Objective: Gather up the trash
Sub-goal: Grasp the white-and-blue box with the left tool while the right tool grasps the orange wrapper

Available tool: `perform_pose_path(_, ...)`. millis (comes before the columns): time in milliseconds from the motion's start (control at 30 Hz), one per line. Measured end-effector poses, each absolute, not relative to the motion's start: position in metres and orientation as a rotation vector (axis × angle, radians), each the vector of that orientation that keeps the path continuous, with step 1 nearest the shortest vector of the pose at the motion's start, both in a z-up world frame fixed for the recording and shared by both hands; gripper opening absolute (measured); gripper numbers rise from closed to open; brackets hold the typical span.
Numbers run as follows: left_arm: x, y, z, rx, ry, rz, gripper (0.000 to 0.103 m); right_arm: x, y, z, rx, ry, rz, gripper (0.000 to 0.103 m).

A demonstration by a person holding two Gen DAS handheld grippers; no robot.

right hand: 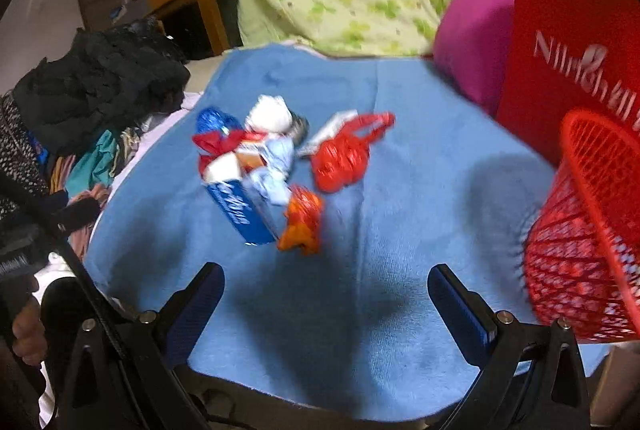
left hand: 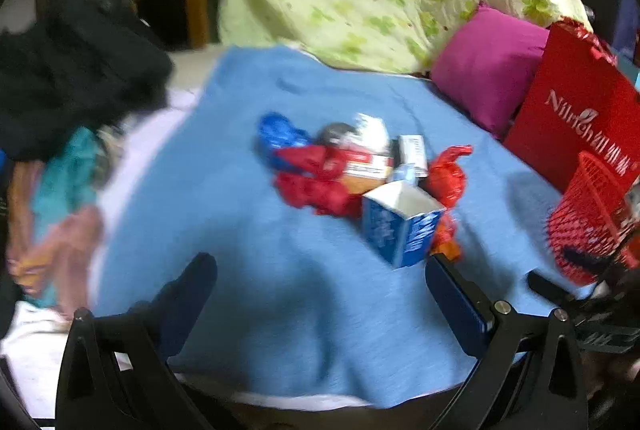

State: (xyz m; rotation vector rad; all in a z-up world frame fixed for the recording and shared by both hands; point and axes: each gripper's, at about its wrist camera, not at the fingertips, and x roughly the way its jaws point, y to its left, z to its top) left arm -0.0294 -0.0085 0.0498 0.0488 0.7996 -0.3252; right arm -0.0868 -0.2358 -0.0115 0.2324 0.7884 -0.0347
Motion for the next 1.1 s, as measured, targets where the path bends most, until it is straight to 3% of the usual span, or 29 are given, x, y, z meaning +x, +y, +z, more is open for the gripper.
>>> perform_pose_path(200,0.029,-0.051,0.04,-0.009,0.924,-0.386,0.103,-0.059,-0.257,-0.041,0.336,0.828,0.049,0.072)
perform_pose_path(300,0.055,-0.076,0.027,-0.023,1.005,-0.424,0.103,-0.051,-0.262,-0.045,0.363,0.802,0.081,0.072)
perform_pose_path(367,0.066,-0.084,0.016,-0.03,1.051,-0.439,0.096,-0.047,-0.262,-0.045,0.369,0.789,0.117,0.069)
perform_pose_path(433,0.072,-0.087,0.001,-0.032,1.122,-0.453,0.069,-0.038,-0.255,-0.042,0.366,0.776,0.147,0.067)
perform_pose_path(667,0.062,-0.054,-0.013,-0.177,1.17,-0.551,0.055,0.002,-0.243,-0.059,0.345,0.86,0.191,0.057)
perform_pose_path(800,0.054,-0.036,-0.019,-0.215,1.18,-0.576,0.052,0.025,-0.24,-0.078,0.369,0.933,0.167,0.039)
perform_pose_path(1000,0.039,-0.02,-0.031,-0.239,1.184,-0.595,0.048,0.026,-0.239,-0.083,0.391,0.956,0.194,0.034)
perform_pose_path(1100,0.03,-0.018,-0.033,-0.253,1.169,-0.6,0.04,0.007,-0.24,-0.07,0.367,0.917,0.182,0.034)
